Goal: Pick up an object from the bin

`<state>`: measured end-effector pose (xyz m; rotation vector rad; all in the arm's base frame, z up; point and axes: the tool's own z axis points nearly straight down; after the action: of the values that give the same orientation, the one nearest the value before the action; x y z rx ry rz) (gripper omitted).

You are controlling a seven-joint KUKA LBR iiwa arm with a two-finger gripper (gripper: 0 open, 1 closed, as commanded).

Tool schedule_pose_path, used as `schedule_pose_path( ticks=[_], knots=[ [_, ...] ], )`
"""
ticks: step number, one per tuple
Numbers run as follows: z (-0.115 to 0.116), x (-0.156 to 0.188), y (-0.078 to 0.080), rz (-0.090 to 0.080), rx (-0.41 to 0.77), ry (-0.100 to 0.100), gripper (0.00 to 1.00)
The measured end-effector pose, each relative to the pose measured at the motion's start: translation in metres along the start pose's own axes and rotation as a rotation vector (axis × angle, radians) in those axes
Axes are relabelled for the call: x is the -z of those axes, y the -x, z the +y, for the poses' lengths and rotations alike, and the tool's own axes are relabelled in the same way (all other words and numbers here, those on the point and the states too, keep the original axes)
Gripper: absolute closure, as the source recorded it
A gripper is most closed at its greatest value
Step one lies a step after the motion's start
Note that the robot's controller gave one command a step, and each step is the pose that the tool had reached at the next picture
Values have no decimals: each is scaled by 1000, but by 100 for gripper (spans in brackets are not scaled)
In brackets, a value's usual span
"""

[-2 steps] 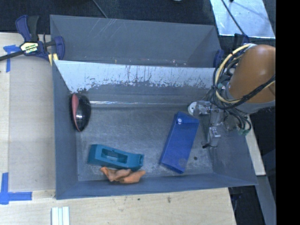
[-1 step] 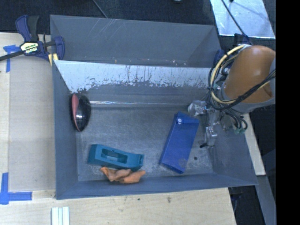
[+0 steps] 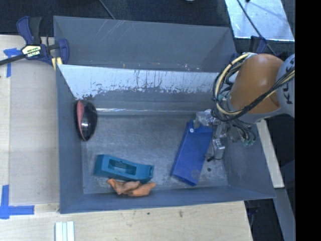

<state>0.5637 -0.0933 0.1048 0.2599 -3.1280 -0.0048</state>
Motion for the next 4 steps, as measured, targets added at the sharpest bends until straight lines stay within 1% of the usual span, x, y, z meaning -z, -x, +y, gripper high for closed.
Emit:
schedule_pose_path(
  ticks=[1, 2, 3, 4],
  knots=[
    [5, 6, 23, -8, -28, -5, 0],
    [-1, 44, 41, 0, -69, -1, 0],
    [-6, 69, 43, -14, -148, -5, 0],
    [-14, 28, 42, -9, -174, -4, 0]
  ],
)
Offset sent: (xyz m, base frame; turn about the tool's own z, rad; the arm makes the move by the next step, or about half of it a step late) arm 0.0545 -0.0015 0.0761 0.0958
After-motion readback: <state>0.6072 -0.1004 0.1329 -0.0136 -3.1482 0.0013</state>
